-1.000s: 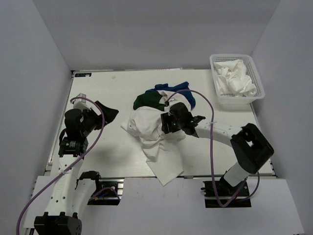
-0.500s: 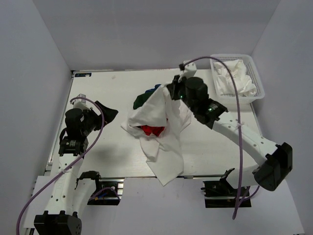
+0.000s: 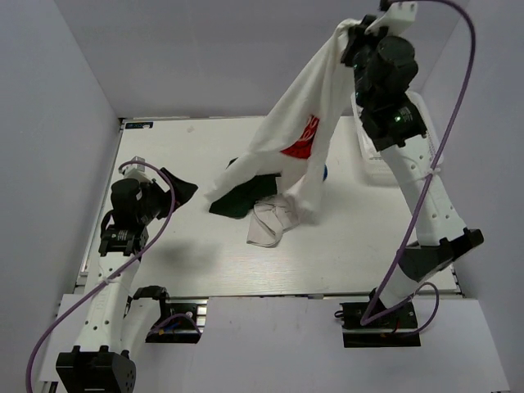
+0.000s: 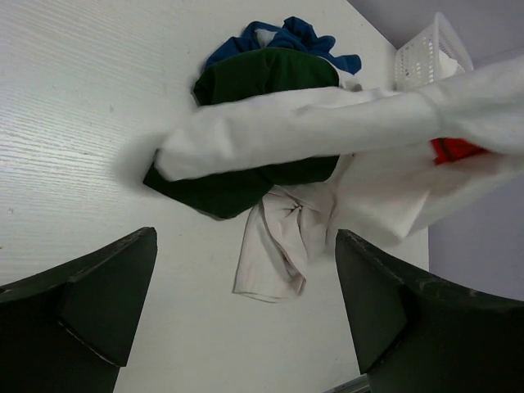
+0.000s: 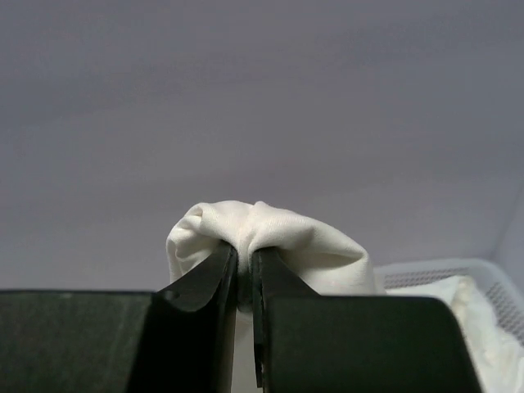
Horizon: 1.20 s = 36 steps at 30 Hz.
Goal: Fold and stack the t-shirts
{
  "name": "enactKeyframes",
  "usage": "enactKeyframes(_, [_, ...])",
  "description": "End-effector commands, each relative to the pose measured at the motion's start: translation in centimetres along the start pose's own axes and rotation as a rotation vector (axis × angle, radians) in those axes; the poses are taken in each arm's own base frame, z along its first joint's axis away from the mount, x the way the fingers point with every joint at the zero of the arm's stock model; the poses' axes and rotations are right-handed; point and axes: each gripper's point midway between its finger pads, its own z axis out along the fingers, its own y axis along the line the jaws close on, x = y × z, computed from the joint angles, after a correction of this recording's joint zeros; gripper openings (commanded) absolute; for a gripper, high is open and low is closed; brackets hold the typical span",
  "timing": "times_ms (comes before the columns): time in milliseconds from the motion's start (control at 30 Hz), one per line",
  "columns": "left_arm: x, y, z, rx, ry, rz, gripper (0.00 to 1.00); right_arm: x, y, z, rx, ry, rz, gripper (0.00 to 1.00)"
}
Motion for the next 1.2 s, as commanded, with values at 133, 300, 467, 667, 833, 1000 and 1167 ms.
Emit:
enactKeyframes(133, [-1.2,0.2,-0.1,-0.037,-0.029,0.004,0.99,-12.8,-11.0,1.0,0.369,-0.425,-0.042,0.0])
enactKeyframes(300, [-0.8,0.5,0.5,-0.043,-0.004,0.006,0.99,-18.0,-17.5,0.1,0.596,-0.64,-0.141,0.0])
enactKeyframes(467, [-1.2,0.4,1.0,-0.035,-0.014,0.021,0.99,-18.2,-22.3,1.4,0.716,-0.809,-0.253,0.0])
enactKeyframes(667, [-1.0,0.7,1.5,-0.031,-0.004,0.038,0.99,-11.4,-30.1,5.9,0.785,-0.681,-0.377,0.0])
enactKeyframes(833, [-0.9,1.3,2.1,-0.053,0.007,0.031,0.99,0.3,-33.8,10.7,0.727,-0.375,-0.382,0.0])
enactKeyframes(1000, [-0.8,2.0,2.6,-0.089,0.019,0.022,0.99,15.7,-34.0,11.8,0.593,-0.059,-0.276,0.0])
enactKeyframes(1167, [-0.2,2.0,3.0,-0.086,0.046,0.02,0.99,28.2,-35.6,9.8,0.609,0.212,-0.134,0.0])
